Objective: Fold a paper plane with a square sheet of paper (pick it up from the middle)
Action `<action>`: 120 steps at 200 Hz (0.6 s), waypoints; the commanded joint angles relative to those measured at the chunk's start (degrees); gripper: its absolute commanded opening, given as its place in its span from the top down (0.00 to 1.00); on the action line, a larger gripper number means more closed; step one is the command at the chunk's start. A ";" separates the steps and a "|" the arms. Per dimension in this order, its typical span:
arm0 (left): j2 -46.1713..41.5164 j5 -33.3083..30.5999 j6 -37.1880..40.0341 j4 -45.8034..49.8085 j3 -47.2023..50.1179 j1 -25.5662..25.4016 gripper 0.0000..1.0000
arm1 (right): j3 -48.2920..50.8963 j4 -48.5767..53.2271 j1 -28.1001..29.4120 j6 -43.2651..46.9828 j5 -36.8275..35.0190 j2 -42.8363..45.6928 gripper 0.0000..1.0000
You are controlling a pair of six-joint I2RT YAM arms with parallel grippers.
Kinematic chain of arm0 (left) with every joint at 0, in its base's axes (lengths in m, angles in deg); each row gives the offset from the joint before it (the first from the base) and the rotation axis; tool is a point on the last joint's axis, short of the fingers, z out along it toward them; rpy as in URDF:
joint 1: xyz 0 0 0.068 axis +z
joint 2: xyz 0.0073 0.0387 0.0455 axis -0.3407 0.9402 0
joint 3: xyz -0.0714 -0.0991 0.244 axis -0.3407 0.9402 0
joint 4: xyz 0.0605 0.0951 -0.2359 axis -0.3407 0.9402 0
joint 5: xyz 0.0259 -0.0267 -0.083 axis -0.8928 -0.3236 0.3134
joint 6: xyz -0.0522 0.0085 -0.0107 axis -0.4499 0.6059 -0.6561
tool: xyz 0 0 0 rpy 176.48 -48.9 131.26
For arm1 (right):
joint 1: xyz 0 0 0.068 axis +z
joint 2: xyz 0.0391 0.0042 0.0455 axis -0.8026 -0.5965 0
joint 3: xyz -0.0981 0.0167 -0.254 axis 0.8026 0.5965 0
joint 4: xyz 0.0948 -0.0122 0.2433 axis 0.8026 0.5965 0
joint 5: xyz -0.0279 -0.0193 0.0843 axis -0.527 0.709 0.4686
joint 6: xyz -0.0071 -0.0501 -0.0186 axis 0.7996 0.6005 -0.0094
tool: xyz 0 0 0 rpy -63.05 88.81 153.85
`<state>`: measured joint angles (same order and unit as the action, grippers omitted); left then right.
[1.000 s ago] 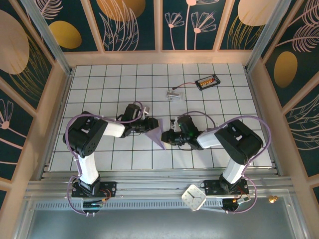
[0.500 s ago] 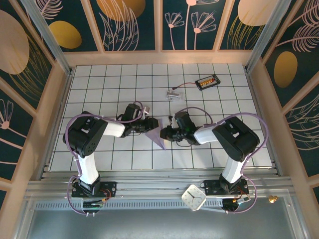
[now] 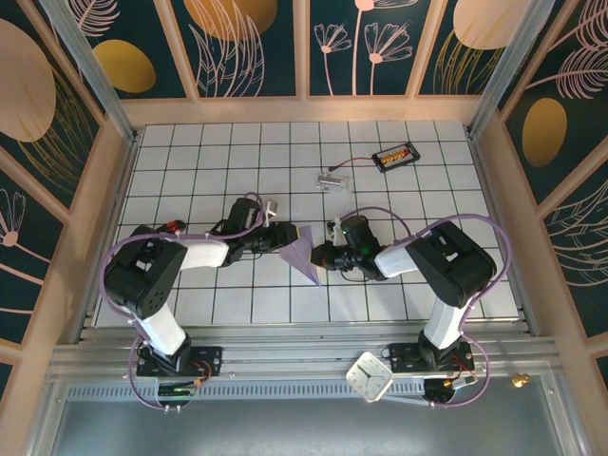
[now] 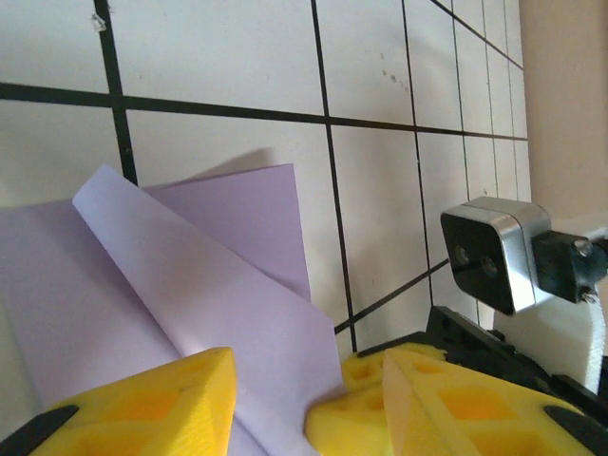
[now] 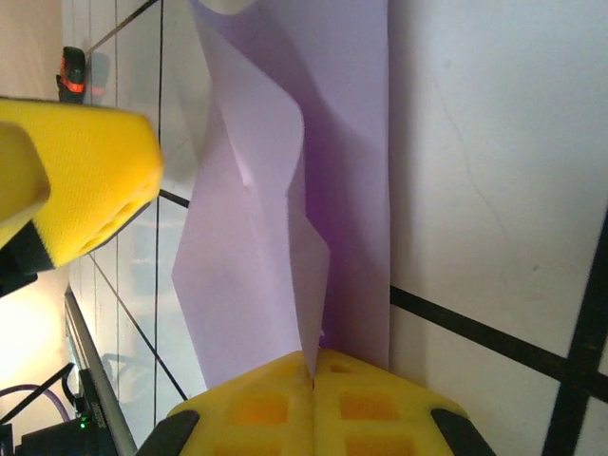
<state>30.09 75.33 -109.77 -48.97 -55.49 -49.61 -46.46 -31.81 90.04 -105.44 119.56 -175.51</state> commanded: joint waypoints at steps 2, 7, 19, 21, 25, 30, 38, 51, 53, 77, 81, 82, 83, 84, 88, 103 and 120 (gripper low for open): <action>-0.50 -1.44 0.11 1.55 1.36 0.07 0.59 | 1.82 -3.67 -0.89 -0.34 1.50 0.51 1.00; -0.15 -1.30 0.39 1.97 1.26 0.12 0.62 | 2.03 -4.26 -0.98 -0.76 1.60 0.51 1.00; 0.23 -1.09 0.41 1.85 1.76 0.07 0.66 | 2.64 -5.22 -1.19 -1.81 1.64 0.69 1.00; 0.25 -1.09 0.43 1.76 1.88 0.07 0.66 | 2.77 -5.47 -1.21 -2.02 1.60 0.82 1.00; 0.27 -1.09 0.29 1.53 2.20 0.07 0.68 | 2.91 -5.91 -1.17 -2.30 1.56 0.86 1.00; 0.28 -1.14 0.17 1.34 2.57 0.07 0.69 | 3.14 -6.29 -1.17 -2.79 1.56 0.95 1.00; 0.26 -1.15 0.08 0.95 3.21 0.07 0.70 | 3.41 -7.19 -1.18 -3.56 1.64 1.11 1.00; 0.20 -1.32 -0.11 0.29 4.24 0.06 0.73 | 3.96 -8.47 -1.20 -4.55 1.81 1.27 1.00; 0.22 -1.32 -0.22 0.18 4.35 0.07 0.74 | 4.05 -8.70 -1.17 -4.77 1.86 1.27 1.00; 2.22 -1.31 -0.23 -0.48 5.63 0.07 0.79 | 4.84 -10.62 -1.16 -6.21 2.39 1.10 1.00; 2.36 -1.39 -0.26 -0.59 5.80 0.07 0.80 | 5.01 -10.81 -1.18 -6.37 2.43 1.03 1.00; 2.42 -1.37 -0.22 -0.65 5.90 0.07 0.80 | 5.03 -10.85 -1.17 -6.41 2.43 1.03 1.00; 2.45 -1.36 -0.24 -0.68 5.95 0.07 0.80 | 5.03 -10.91 -1.16 -6.43 2.43 1.03 1.00; 2.42 -1.36 -0.25 -0.69 6.02 0.07 0.80 | 5.04 -10.94 -1.16 -6.53 2.43 1.03 1.00; 2.57 -1.37 -0.22 -0.85 6.20 0.07 0.81 | 5.11 -10.96 -1.20 -6.69 2.39 1.05 1.00; 2.79 -1.31 -0.48 -1.61 7.17 0.08 0.83 | 5.37 -10.33 -1.19 -7.03 1.89 1.34 1.00; 2.83 -1.27 -0.78 -2.34 7.92 0.07 0.84 | 5.90 -10.27 -1.16 -7.74 1.23 1.67 1.00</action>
<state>31.49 74.31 -110.23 -50.81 -49.55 -49.55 -41.74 -40.35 89.28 -111.50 120.96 -175.49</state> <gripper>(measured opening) 0.167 0.057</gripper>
